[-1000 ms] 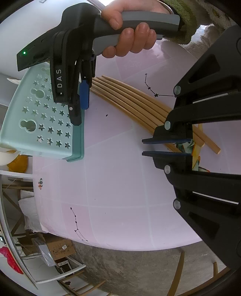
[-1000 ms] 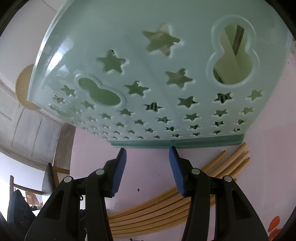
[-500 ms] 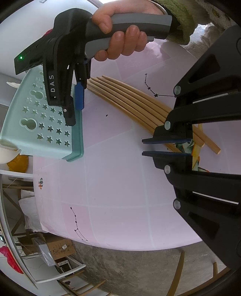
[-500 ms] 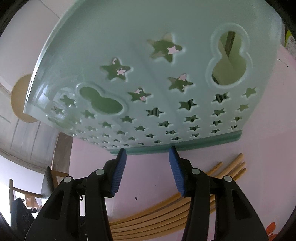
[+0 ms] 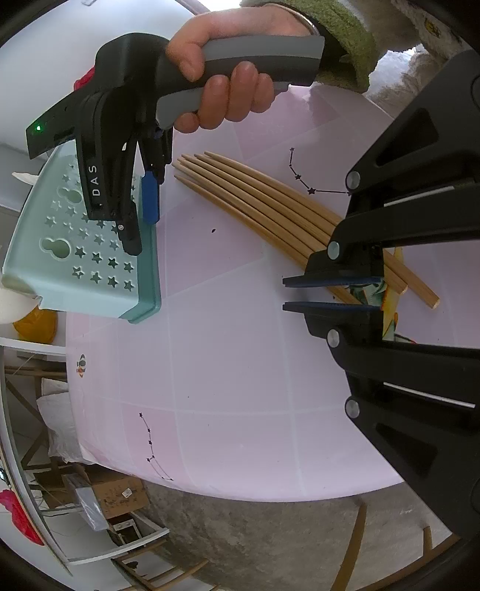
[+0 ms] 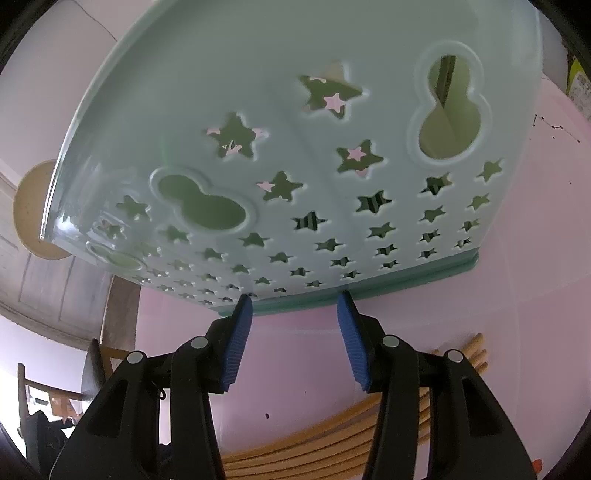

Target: Organize utensils

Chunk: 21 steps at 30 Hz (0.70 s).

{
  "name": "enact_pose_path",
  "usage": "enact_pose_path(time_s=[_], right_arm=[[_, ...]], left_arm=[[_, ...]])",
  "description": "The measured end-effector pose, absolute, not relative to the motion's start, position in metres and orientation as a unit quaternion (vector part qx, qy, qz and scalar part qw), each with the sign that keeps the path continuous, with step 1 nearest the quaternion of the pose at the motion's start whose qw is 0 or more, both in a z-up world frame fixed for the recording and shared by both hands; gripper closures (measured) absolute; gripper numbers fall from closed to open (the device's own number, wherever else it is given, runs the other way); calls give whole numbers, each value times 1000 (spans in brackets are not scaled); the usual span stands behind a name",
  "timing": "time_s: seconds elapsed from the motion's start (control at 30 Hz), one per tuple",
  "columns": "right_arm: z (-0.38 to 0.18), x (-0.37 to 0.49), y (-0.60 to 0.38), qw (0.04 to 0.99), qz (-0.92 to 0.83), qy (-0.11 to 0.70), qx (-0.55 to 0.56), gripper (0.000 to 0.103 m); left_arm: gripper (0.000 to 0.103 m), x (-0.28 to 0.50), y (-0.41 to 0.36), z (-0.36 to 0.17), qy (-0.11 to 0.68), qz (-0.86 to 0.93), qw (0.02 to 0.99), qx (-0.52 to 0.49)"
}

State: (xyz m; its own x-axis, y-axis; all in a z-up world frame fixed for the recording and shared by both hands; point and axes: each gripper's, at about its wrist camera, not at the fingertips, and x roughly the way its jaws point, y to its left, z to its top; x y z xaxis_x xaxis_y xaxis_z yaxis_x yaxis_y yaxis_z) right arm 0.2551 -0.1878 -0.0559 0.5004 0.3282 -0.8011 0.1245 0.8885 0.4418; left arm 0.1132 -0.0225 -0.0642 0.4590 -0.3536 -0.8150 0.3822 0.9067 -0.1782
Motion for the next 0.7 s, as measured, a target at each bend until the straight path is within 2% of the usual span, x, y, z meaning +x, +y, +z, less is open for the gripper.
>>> enact_pose_path(time_s=[0.7], right_arm=[[-61, 253, -189, 836, 57, 491, 239, 56]], left_arm=[[97, 114, -22, -65, 473, -216, 854, 13]])
